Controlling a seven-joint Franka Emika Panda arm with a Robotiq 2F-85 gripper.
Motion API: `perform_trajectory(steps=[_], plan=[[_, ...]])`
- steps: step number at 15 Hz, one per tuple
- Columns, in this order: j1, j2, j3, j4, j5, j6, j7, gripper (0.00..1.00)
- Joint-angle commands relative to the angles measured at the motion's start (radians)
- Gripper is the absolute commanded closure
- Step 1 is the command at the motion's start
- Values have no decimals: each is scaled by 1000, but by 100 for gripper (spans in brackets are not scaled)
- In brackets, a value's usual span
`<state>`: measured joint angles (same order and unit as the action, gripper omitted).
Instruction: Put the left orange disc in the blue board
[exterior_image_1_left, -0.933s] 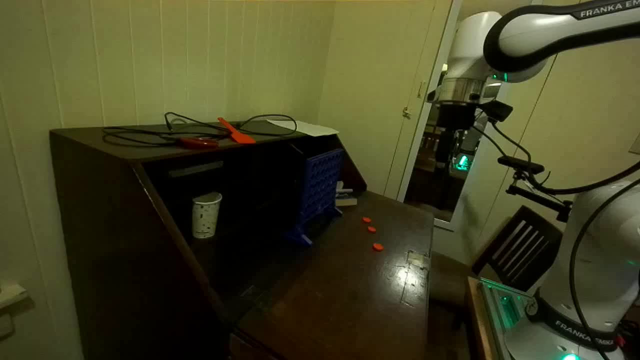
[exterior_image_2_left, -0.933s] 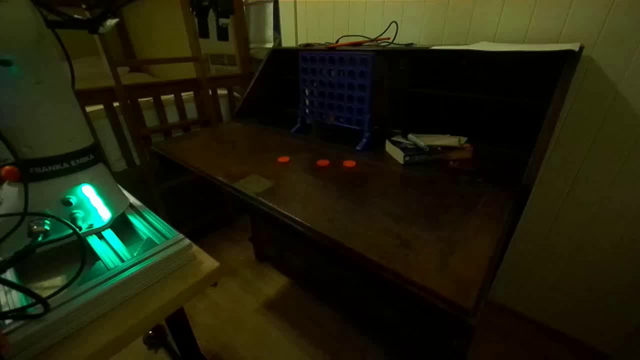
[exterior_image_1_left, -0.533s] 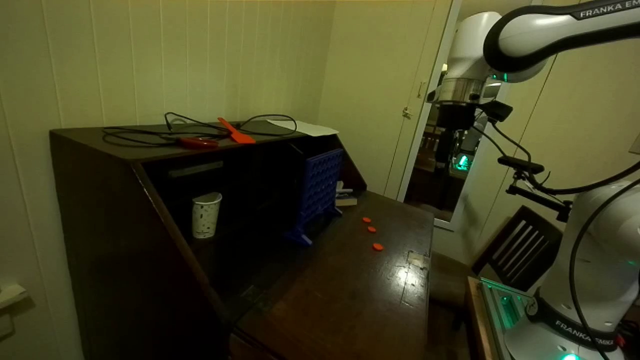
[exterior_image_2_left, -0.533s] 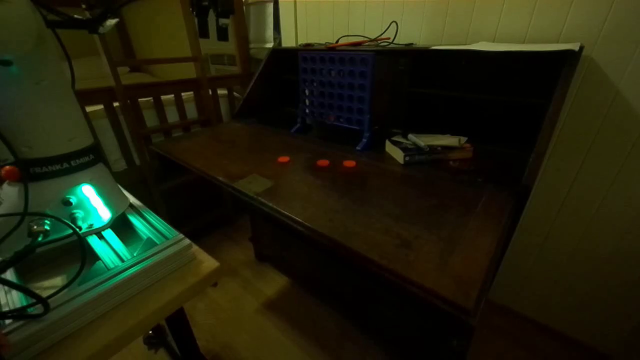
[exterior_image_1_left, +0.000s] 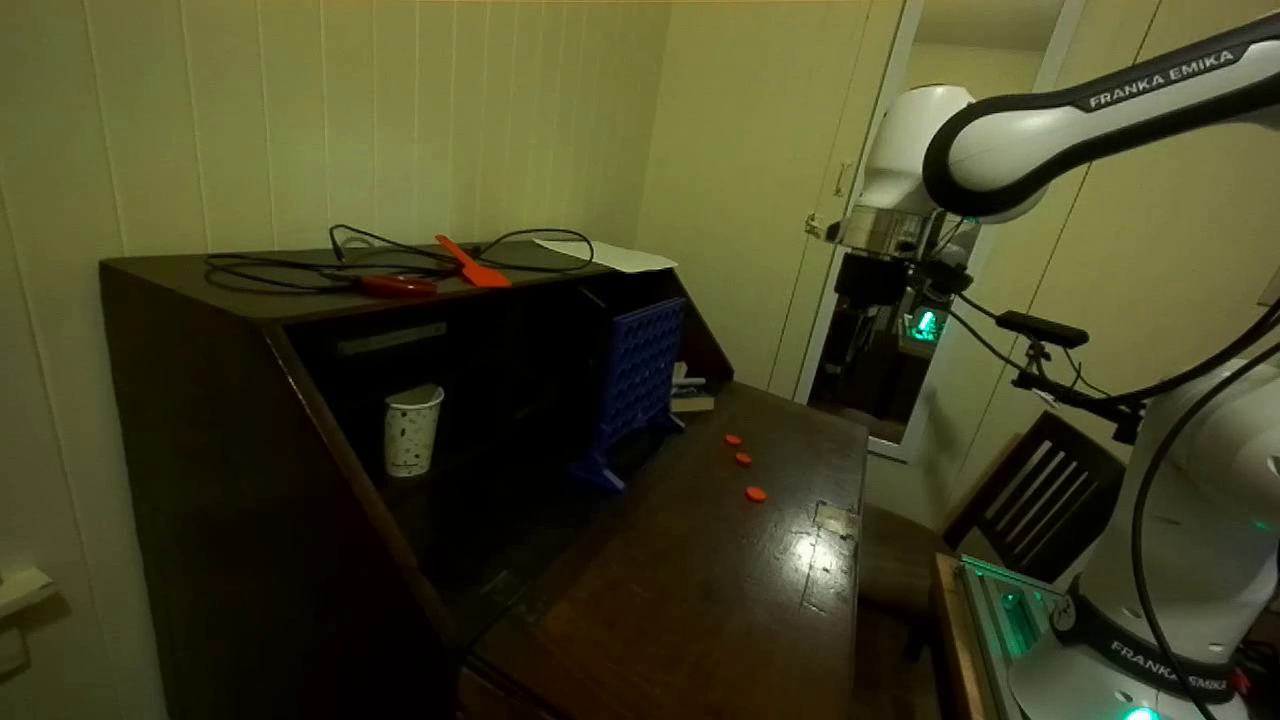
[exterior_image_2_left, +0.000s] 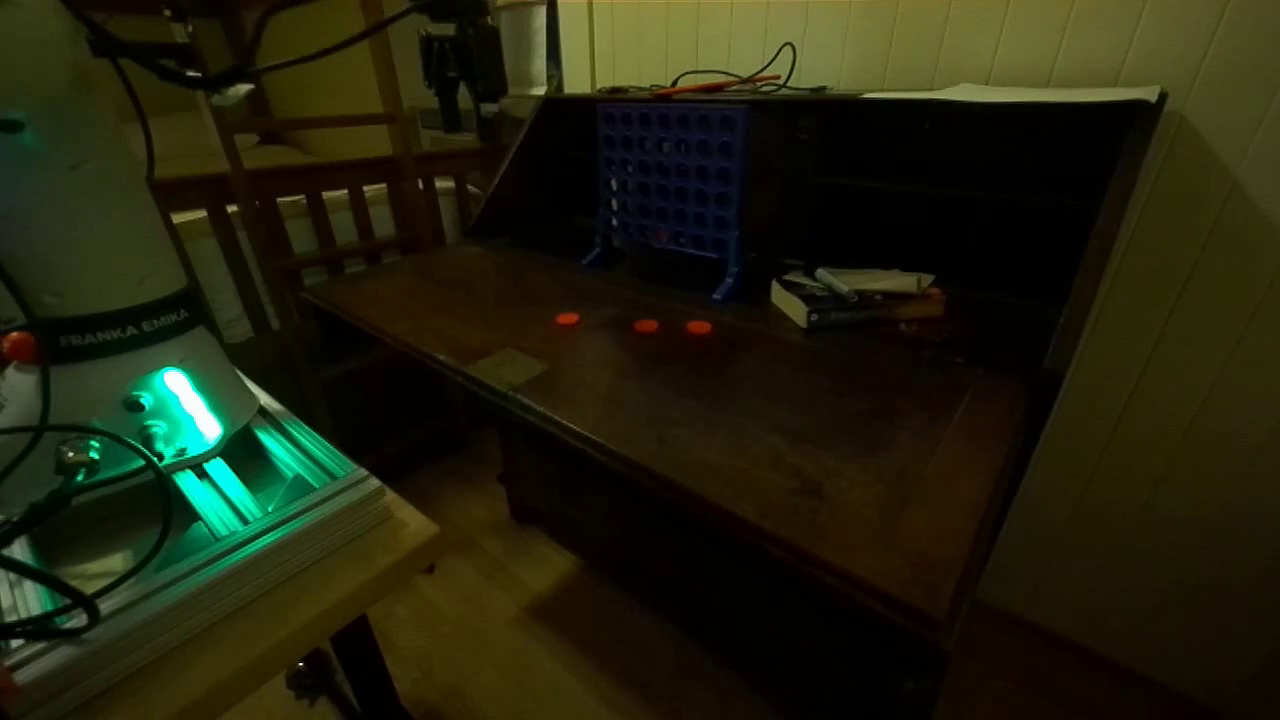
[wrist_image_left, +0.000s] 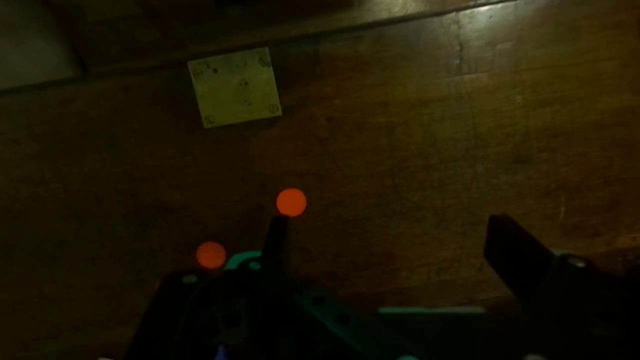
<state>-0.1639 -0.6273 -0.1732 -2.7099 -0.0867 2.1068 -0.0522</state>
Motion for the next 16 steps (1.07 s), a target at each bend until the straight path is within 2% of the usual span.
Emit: perform_trajectory(steps=[1,5,6,7,9,12,16], plan=[[-15,77,-1,-59,-55,229,-48,0],[-37,236,-7,-41,-108,418,-72,0],[-47,277,-13,-40,-99,426,-52,0],[-30,198,2,-41,-74,370,-51,0],[-42,259,-4,-40,-76,404,-50,0],[-44,282,-6,-35,-76,411,-49,0],[-46,364,36,-35,-128,492,-14,0]])
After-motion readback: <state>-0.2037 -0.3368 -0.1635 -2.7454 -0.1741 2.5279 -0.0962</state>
